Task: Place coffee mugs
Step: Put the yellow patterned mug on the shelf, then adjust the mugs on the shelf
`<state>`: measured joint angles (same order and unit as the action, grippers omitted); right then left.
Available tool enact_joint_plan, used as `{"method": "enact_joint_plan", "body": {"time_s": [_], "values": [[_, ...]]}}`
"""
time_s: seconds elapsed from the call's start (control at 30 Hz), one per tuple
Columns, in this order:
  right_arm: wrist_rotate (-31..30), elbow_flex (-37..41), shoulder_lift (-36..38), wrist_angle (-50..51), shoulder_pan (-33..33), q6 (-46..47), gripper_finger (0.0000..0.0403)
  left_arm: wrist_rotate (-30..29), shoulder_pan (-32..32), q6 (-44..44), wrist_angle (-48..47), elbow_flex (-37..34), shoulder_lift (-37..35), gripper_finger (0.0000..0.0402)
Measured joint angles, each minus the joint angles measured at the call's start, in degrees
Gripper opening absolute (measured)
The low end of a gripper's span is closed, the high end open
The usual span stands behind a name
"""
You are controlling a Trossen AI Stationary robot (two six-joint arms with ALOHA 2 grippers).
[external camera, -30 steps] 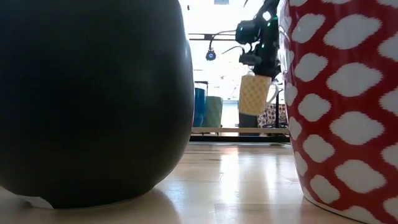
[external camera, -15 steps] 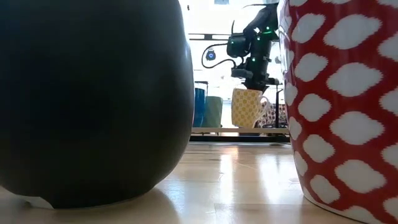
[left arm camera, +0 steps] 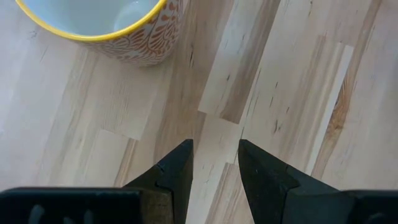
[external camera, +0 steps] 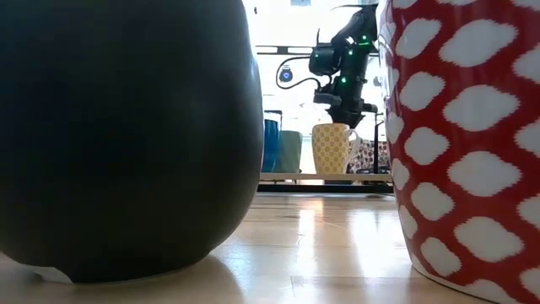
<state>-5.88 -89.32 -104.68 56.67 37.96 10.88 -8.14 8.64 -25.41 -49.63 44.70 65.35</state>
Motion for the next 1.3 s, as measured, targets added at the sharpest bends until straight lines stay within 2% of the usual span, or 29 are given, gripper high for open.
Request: {"method": "enact_joint_plan", "body": {"time_s": [0.2,0.37,0.5,0.67,0.77,0.9,1.07,1.3], "values": [[0.4,-0.2,0.1,-1.9,0.8,0.2,0.0102,0.0,0.0,0.0,0.0,0.0,0.0,0.0117],[0.7,-4.8,0.1,0.8,0.6,0.2,0.0103,0.0,0.0,0.0,0.0,0.0,0.0,0.0117],[2.0,-11.9,0.1,6.7,0.7,0.3,0.0103,0.0,0.0,0.0,0.0,0.0,0.0,0.0117],[4.8,-21.2,0.2,18.9,0.1,2.7,0.0103,0.0,0.0,0.0,0.0,0.0,0.0,0.0117],[6.0,-23.7,0.2,24.9,-1.5,3.2,0.0101,-0.1,0.0,0.0,0.0,0.0,0.0,0.0117],[6.0,-21.6,0.2,28.8,-4.9,3.6,0.009,-1.3,0.0,0.0,0.0,0.0,0.0,0.0117],[2.5,-16.8,0.2,27.7,-8.8,2.2,0.0072,-1.6,0.0,0.0,0.0,0.0,0.0,0.0117],[1.6,-10.9,0.2,24.6,-9.5,3.6,0.0051,-1.6,0.0,0.0,0.0,0.0,0.0,0.0117]]}}
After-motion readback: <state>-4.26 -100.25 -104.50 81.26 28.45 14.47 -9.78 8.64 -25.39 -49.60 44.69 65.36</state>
